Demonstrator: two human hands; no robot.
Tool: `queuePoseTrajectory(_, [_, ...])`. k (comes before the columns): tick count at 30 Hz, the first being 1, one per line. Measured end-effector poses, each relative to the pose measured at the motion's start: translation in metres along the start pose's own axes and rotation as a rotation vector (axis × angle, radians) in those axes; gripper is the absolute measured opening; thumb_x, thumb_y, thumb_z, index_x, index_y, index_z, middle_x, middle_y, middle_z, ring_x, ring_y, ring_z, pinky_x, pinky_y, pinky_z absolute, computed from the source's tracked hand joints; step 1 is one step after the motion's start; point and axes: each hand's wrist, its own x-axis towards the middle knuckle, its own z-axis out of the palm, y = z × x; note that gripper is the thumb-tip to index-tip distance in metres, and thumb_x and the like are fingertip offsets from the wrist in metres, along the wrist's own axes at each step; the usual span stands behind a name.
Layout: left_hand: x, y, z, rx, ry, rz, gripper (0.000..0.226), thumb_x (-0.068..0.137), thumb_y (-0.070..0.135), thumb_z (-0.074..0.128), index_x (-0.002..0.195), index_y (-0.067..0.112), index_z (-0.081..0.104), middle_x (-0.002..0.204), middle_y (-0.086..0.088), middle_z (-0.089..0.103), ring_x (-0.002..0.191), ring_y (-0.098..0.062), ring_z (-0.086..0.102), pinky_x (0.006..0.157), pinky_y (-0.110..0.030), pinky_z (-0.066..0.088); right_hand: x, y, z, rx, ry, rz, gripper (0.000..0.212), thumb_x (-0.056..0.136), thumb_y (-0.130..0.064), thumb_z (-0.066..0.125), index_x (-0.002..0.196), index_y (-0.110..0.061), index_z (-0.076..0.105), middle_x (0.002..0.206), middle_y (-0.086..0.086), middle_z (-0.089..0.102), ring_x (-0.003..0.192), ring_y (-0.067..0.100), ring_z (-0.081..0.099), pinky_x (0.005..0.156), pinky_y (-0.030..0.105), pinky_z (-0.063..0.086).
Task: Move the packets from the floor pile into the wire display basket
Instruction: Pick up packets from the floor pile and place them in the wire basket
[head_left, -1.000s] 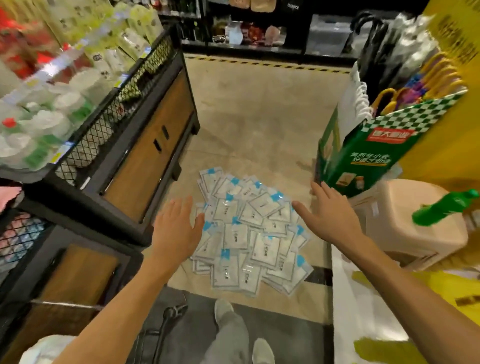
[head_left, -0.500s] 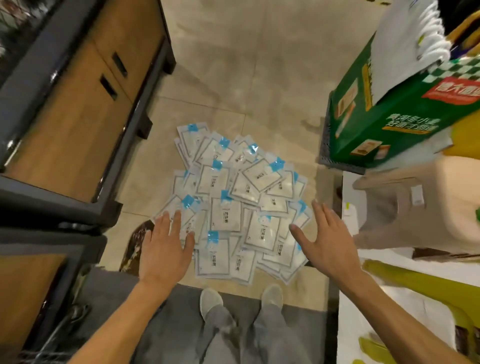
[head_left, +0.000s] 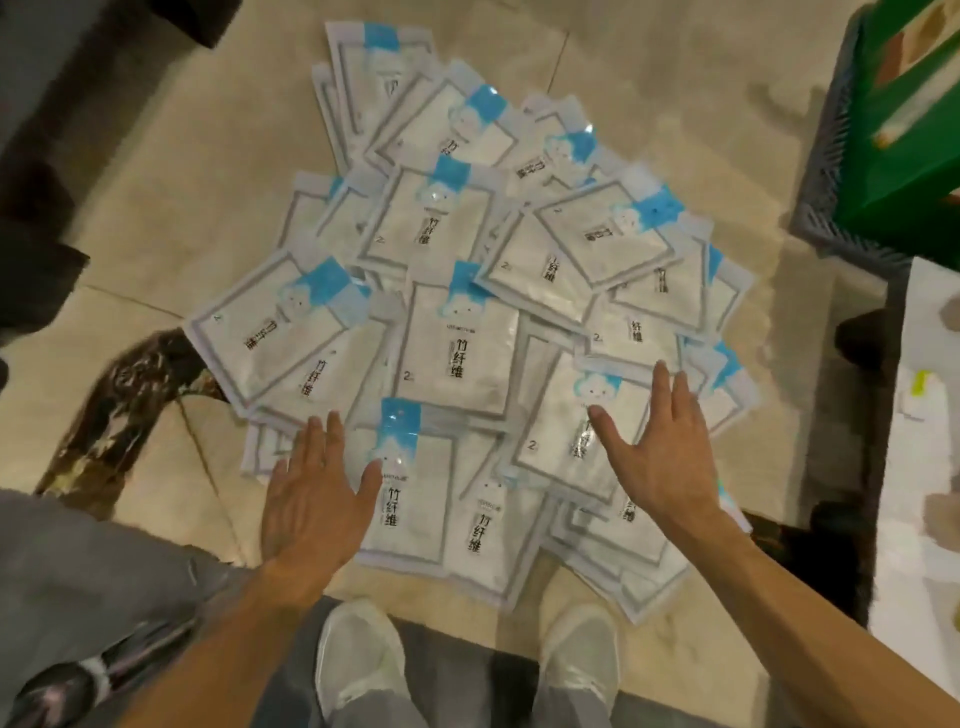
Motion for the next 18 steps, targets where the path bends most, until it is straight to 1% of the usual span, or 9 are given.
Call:
queuePoseTrajectory(3, [0.023, -0.026, 0.065, -0.078, -0.002, -0.093, 0.091, 0.100, 0.062, 0.035, 0.162, 0.011, -0.008, 0.171, -0.009, -0.007, 0.158, -0.020, -0.003, 0.128, -0.040, 0.006, 0.032, 0.029, 0.067, 0.068, 0.050, 0.031, 0.101, 0.093, -0.071, 0.048, 0.165, -0.018, 0.001, 0.172, 0.014, -0.004, 0.159, 0.030, 0.002, 0.129, 0.046, 0.010])
queuePoseTrajectory(6, [0.035, -0.048, 0.116, -0.184, 0.030, -0.120, 0.106, 0.092, 0.070, 0.042, 0.161, 0.010, -0.011, 0.170, -0.012, -0.012, 0.158, -0.022, -0.008, 0.128, -0.040, 0.002, 0.054, 0.056, 0.116, 0.142, 0.102, 0.089, 0.115, 0.090, -0.072, 0.053, 0.163, -0.007, -0.007, 0.171, 0.016, -0.011, 0.159, 0.025, -0.009, 0.130, 0.045, 0.006])
queuePoseTrajectory(8, [0.037, -0.051, 0.137, -0.209, 0.138, -0.139, 0.108, 0.089, 0.068, 0.052, 0.161, 0.006, 0.002, 0.169, -0.017, 0.003, 0.156, -0.029, 0.004, 0.127, -0.046, 0.010, 0.062, 0.065, 0.135, 0.253, 0.106, 0.193, 0.124, 0.086, -0.072, 0.060, 0.162, -0.003, -0.009, 0.172, 0.011, -0.015, 0.159, 0.019, -0.012, 0.127, 0.035, -0.001])
queuePoseTrajectory(10, [0.037, -0.048, 0.146, -0.223, 0.265, -0.184, 0.098, 0.084, 0.060, 0.070, 0.150, 0.001, 0.029, 0.156, -0.023, 0.030, 0.145, -0.038, 0.026, 0.119, -0.054, 0.025, 0.066, 0.071, 0.146, 0.342, 0.091, 0.257, 0.126, 0.084, -0.072, 0.064, 0.162, -0.001, -0.004, 0.172, 0.008, -0.013, 0.159, 0.017, -0.010, 0.125, 0.030, -0.003])
queuePoseTrajectory(11, [0.038, -0.045, 0.146, -0.244, 0.302, -0.218, 0.091, 0.079, 0.057, 0.077, 0.140, 0.000, 0.039, 0.144, -0.023, 0.040, 0.136, -0.039, 0.034, 0.113, -0.055, 0.031, 0.067, 0.073, 0.149, 0.368, 0.109, 0.262, 0.126, 0.081, -0.074, 0.067, 0.162, -0.001, 0.003, 0.172, 0.009, -0.006, 0.159, 0.017, -0.003, 0.128, 0.034, 0.001])
queuePoseTrajectory(12, [0.040, -0.045, 0.144, -0.269, 0.305, -0.253, 0.087, 0.075, 0.056, 0.081, 0.131, 0.001, 0.045, 0.135, -0.022, 0.045, 0.129, -0.039, 0.039, 0.110, -0.055, 0.034, 0.068, 0.074, 0.151, 0.411, 0.146, 0.255, 0.127, 0.075, -0.078, 0.070, 0.160, -0.002, 0.016, 0.170, 0.010, 0.006, 0.158, 0.020, 0.009, 0.130, 0.040, 0.011])
queuePoseTrajectory(14, [0.043, -0.044, 0.138, -0.355, 0.262, -0.300, 0.084, 0.069, 0.054, 0.087, 0.125, 0.005, 0.047, 0.127, -0.017, 0.049, 0.123, -0.037, 0.044, 0.107, -0.052, 0.038, 0.068, 0.074, 0.150, 0.523, 0.238, 0.272, 0.118, 0.061, -0.081, 0.079, 0.141, -0.004, 0.037, 0.152, 0.009, 0.033, 0.143, 0.024, 0.038, 0.121, 0.046, 0.034])
queuePoseTrajectory(16, [0.043, -0.044, 0.129, -0.446, 0.235, -0.320, 0.084, 0.066, 0.052, 0.089, 0.125, 0.010, 0.047, 0.124, -0.013, 0.052, 0.120, -0.035, 0.048, 0.103, -0.051, 0.043, 0.067, 0.072, 0.146, 0.593, 0.280, 0.293, 0.095, 0.063, -0.062, 0.089, 0.126, -0.010, 0.041, 0.133, 0.002, 0.037, 0.129, 0.023, 0.046, 0.115, 0.040, 0.040])
queuePoseTrajectory(18, [0.037, -0.042, 0.118, -0.486, 0.232, -0.333, 0.078, 0.068, 0.047, 0.091, 0.123, 0.014, 0.047, 0.118, -0.010, 0.055, 0.110, -0.032, 0.053, 0.093, -0.047, 0.047, 0.066, 0.068, 0.141, 0.623, 0.303, 0.309, 0.086, 0.064, -0.050, 0.093, 0.124, -0.013, 0.044, 0.127, 0.000, 0.036, 0.126, 0.025, 0.046, 0.110, 0.039, 0.042])
